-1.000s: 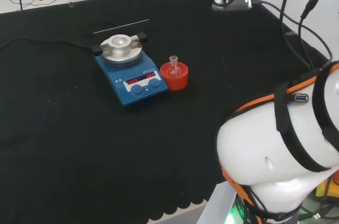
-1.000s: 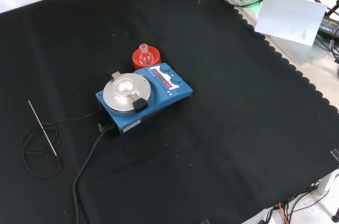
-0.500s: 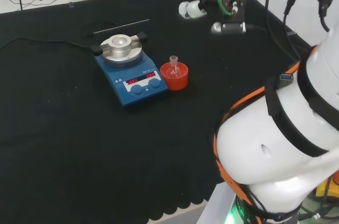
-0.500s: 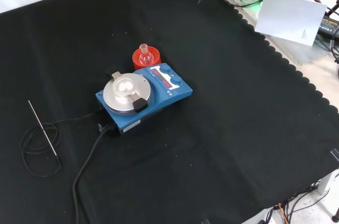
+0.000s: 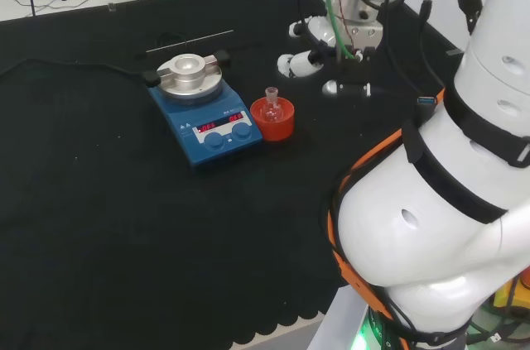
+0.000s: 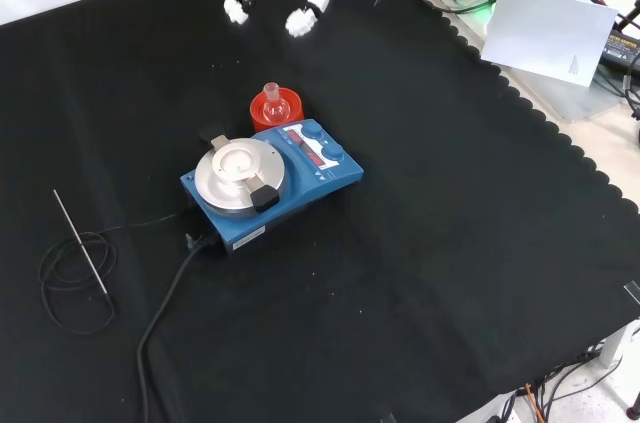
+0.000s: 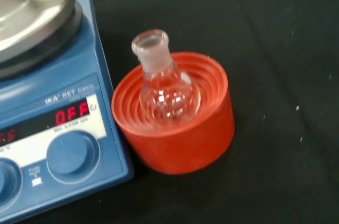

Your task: Pick up the round-bottom flask.

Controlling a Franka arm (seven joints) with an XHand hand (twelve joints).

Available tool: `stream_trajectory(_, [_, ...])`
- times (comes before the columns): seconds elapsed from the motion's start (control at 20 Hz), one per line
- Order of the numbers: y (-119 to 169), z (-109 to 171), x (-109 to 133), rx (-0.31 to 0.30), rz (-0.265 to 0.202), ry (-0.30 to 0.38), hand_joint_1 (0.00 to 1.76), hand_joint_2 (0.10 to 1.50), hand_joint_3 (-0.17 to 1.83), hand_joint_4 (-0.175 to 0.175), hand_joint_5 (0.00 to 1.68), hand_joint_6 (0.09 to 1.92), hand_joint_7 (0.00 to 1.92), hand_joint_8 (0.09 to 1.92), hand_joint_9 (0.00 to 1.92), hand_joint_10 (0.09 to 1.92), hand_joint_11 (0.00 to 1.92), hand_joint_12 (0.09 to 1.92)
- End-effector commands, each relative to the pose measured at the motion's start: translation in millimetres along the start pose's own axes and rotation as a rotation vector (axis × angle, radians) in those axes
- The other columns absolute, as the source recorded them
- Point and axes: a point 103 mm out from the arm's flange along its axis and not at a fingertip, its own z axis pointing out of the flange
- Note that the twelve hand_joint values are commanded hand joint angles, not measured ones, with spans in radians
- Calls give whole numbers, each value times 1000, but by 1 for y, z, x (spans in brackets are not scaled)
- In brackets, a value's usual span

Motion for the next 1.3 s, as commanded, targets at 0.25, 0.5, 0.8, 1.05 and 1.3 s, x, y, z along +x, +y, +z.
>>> stream_trajectory(0.25, [11,56,-3,56,0,42,709,783,589,-23,442,87,215,488,360,611,0,1229])
stream_trajectory(0.5, [17,72,-7,74,15,56,713,774,594,-25,448,87,216,490,363,613,0,1233])
stream_trajectory(0.8, [27,84,-9,79,27,74,722,759,601,-26,454,87,216,493,365,615,0,1237])
stream_trajectory(1.05, [33,88,-7,75,26,85,734,742,608,-27,469,87,215,495,366,617,0,1239])
stream_trajectory(1.3, [38,91,-5,64,34,96,773,709,616,-28,486,87,216,499,369,619,0,1239])
